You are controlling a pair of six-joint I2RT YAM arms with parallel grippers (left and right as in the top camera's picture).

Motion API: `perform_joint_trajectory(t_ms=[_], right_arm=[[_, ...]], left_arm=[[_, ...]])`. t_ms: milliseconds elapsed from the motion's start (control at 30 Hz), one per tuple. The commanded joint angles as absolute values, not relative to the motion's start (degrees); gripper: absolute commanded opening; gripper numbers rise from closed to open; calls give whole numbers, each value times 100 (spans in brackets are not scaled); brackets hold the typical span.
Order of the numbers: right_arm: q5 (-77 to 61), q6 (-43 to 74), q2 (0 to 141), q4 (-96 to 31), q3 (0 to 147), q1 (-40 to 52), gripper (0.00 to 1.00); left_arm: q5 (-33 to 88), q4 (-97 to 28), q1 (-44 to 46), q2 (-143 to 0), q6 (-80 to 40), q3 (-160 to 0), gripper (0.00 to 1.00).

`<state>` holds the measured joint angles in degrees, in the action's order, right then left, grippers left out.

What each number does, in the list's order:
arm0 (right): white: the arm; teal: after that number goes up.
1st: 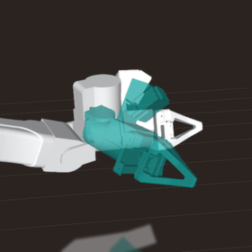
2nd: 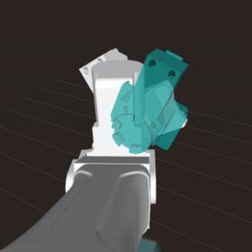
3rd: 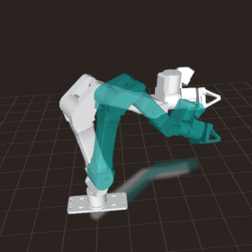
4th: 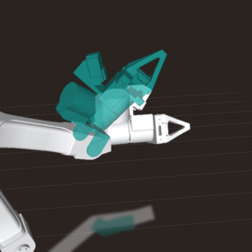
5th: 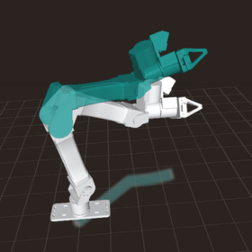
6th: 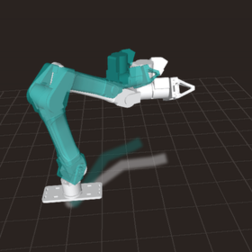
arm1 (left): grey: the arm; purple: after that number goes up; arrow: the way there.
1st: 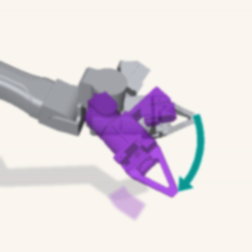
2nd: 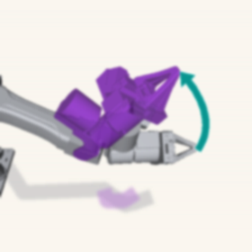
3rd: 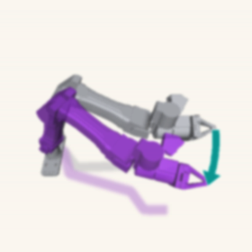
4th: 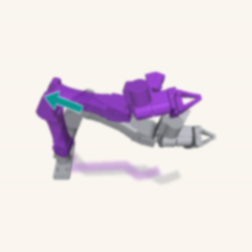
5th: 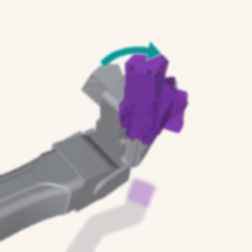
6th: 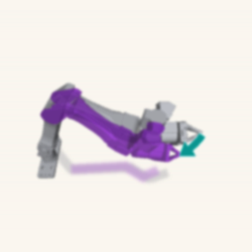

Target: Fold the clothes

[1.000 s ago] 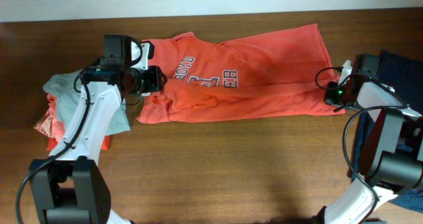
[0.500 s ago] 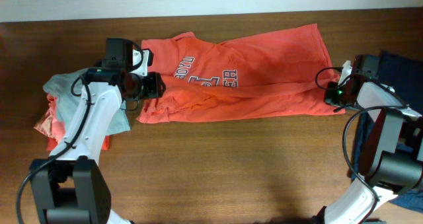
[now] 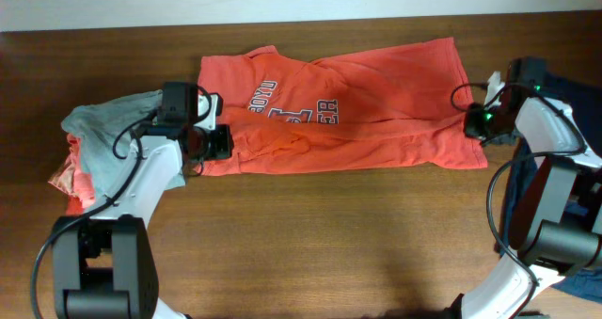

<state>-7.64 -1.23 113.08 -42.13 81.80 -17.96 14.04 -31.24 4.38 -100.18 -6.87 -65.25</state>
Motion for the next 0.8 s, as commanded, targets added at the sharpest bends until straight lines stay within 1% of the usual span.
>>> perform_joint_trajectory(t_ms=[0,100,233,400,600,667,700,767], right_arm=[[-840,-172,11194,-4296,8272,-1752,31],[-843,-172,11319,-4298,8211,-1752,31],[-871,-250,11542,-4274,8090,-1717,31],[-862,-322,11917,-4143,8055,-1649,31],[-781,-429,12444,-4261,8051,-1651,31],[-537,-427,12593,-4471,8051,-1656,31],[-360,-427,12634,-4661,8051,-1662,35],[-8,-399,12693,-5054,8044,-1678,36]], left_arm=[[1367,-2733,449,-10119,-637,-6080,27],[1365,-2346,449,-10221,-637,-5787,24],[1328,-2021,445,-10525,-637,-5645,23],[998,-1870,445,-10881,-637,-5645,24],[991,-2206,416,-10949,-639,-5645,23],[915,-2499,368,-10949,-639,-5645,23],[878,-2698,342,-10949,-642,-5645,23],[849,-3070,283,-10949,-642,-5640,22]])
